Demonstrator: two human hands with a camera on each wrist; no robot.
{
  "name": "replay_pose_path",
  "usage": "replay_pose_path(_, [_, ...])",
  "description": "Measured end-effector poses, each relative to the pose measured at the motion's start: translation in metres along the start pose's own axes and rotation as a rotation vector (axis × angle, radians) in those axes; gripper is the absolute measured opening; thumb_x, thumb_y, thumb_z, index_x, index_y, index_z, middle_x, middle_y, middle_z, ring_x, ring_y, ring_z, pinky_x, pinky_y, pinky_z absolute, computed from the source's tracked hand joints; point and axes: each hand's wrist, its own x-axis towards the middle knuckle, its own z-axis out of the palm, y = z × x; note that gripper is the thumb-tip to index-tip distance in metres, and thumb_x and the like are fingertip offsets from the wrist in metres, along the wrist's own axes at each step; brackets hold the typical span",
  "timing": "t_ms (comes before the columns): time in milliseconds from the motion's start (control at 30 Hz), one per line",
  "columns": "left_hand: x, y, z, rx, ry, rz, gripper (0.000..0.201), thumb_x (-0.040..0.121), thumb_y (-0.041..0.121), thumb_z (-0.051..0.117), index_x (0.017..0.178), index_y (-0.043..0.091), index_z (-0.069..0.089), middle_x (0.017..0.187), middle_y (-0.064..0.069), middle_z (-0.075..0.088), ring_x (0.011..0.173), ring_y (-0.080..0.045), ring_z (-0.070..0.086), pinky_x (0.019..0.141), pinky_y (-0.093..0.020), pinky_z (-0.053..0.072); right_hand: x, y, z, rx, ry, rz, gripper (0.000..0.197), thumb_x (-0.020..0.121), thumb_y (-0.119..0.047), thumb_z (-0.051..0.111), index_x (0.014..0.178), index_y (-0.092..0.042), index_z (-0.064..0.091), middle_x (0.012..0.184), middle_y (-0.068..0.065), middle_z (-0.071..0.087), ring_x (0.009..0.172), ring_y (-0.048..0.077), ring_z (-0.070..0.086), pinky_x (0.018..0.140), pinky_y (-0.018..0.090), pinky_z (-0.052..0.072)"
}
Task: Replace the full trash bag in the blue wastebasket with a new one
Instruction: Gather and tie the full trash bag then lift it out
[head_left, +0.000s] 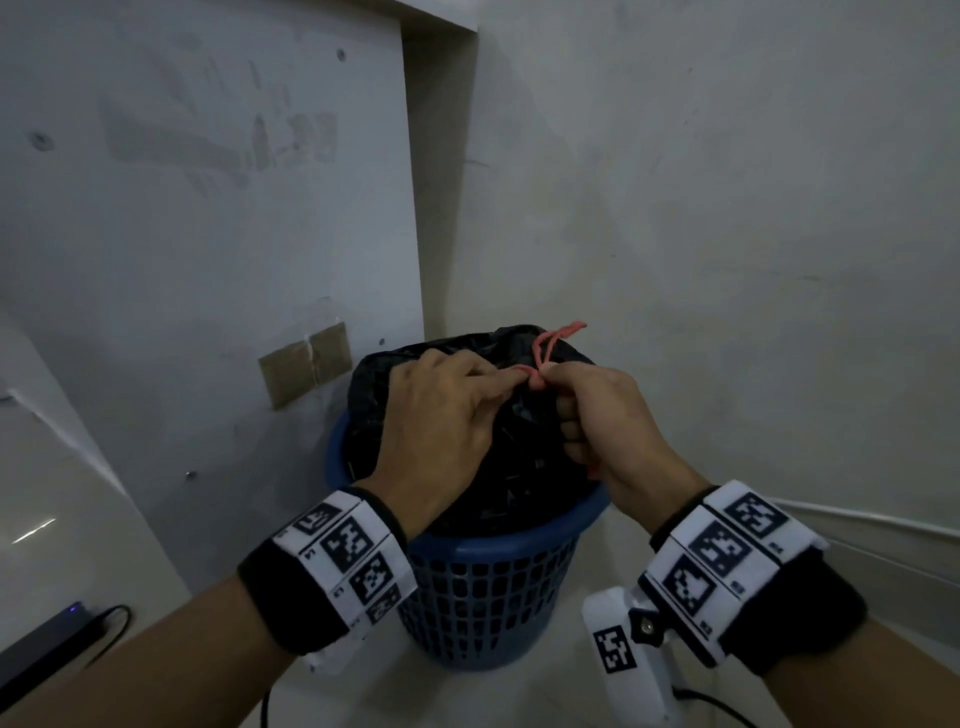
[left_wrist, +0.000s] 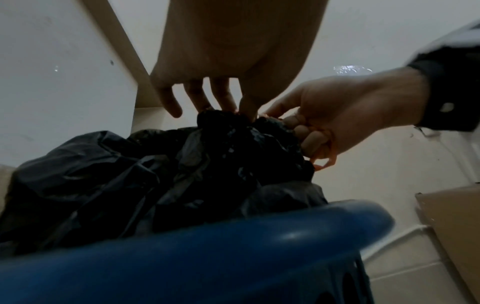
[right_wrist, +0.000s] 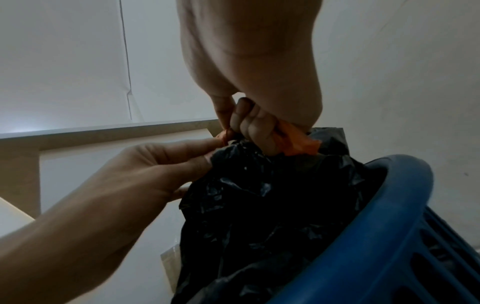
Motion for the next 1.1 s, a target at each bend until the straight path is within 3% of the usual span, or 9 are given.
replay_pose_path(133, [-0.005,0.002,0.003,-0.017,0.028,0.018,0.033,0.09,0.02,0.055,0.12,0.026,0.066,0.099,-0.002,0.059,0.077,-0.025,0.058,0.063,-0.043,0.05,0.0,-0.005,0.002,-0.081,-0.09,0.098,0.025,0.091,-0.022,0.048,0.067,-0.019,0.055,0.041,-0.009,0.03,0.032,0.008,0.02,0.035,0.017,0.015])
replay_pose_path(233, [-0.008,0.003,0.003,-0.049,0.008,0.017,0.037,0.092,0.024,0.056,0.128,0.025,0.06,0.088,-0.001,0.047,0.066,-0.021,0.051,0.053,-0.04,0.048,0.001,-0.013,-0.002,-0.217,-0.148,0.114,0.023,0.088,-0.023,0.047,0.065,-0.019,0.05,0.043,-0.008,0.029,0.032,0.008,0.021,0.034,0.016,0.016])
replay_pose_path(367, [-0.012,0.006,0.002,-0.037,-0.072,0.032,0.041,0.092,0.033,0.052,0.132,0.027,0.057,0.073,0.004,0.047,0.063,-0.016,0.049,0.056,-0.037,0.044,0.003,-0.019,-0.011,-0.358,-0.256,0.143,0.024,0.083,-0.027,0.048,0.06,-0.021,0.048,0.044,-0.008,0.026,0.037,0.011,0.017,0.038,0.019,0.013])
replay_pose_path(533, [-0.01,0.002,0.0,-0.095,-0.091,0.003,0.03,0.088,0.04,0.059,0.114,0.03,0.07,0.069,0.008,0.054,0.061,-0.012,0.052,0.057,-0.032,0.045,0.001,-0.017,-0.022,-0.424,-0.368,0.117,0.029,0.088,-0.031,0.053,0.061,-0.021,0.054,0.048,-0.009,0.029,0.041,0.009,0.022,0.041,0.025,0.015])
replay_pose_path(633, [-0.011,0.003,0.004,-0.148,-0.133,-0.039,0.024,0.09,0.038,0.055,0.097,0.025,0.073,0.072,0.007,0.061,0.064,-0.012,0.056,0.06,-0.036,0.048,-0.002,-0.013,-0.023,-0.403,-0.402,0.009,0.032,0.094,-0.033,0.058,0.066,-0.018,0.058,0.047,-0.011,0.036,0.039,0.005,0.028,0.039,0.021,0.021])
replay_pose_path(767, [-0.015,0.001,0.007,-0.353,-0.187,-0.139,0.026,0.096,0.031,0.051,0.079,0.016,0.063,0.068,0.001,0.062,0.062,-0.012,0.056,0.061,-0.036,0.047,0.002,-0.009,-0.024,-0.321,-0.332,-0.032,0.037,0.092,-0.032,0.062,0.058,-0.022,0.051,0.048,-0.009,0.037,0.04,0.007,0.028,0.038,0.021,0.021])
replay_pose_path(867, [-0.017,0.0,0.003,-0.393,-0.172,-0.11,0.04,0.098,0.032,0.041,0.07,0.006,0.051,0.063,-0.005,0.053,0.057,-0.014,0.047,0.057,-0.029,0.038,0.005,-0.006,-0.027,-0.302,-0.258,-0.048,0.035,0.092,-0.031,0.062,0.061,-0.021,0.051,0.05,-0.007,0.036,0.041,0.008,0.028,0.038,0.022,0.022])
replay_pose_path(1000, [-0.021,-0.02,0.001,-0.354,-0.075,-0.082,0.045,0.097,0.03,0.031,0.072,-0.002,0.051,0.069,-0.009,0.051,0.063,-0.015,0.046,0.061,-0.028,0.036,0.01,-0.004,-0.043,-0.357,-0.064,-0.097,0.035,0.095,-0.024,0.058,0.063,-0.017,0.046,0.051,-0.004,0.038,0.036,0.005,0.033,0.037,0.018,0.027])
replay_pose_path(1100, [-0.027,-0.034,0.003,-0.314,-0.084,-0.088,0.046,0.095,0.031,0.031,0.071,-0.003,0.051,0.069,-0.01,0.05,0.063,-0.013,0.044,0.062,-0.029,0.037,0.013,0.005,-0.049,-0.457,-0.004,-0.106,0.038,0.095,-0.021,0.058,0.061,-0.014,0.044,0.047,-0.006,0.035,0.03,0.0,0.031,0.034,0.012,0.026])
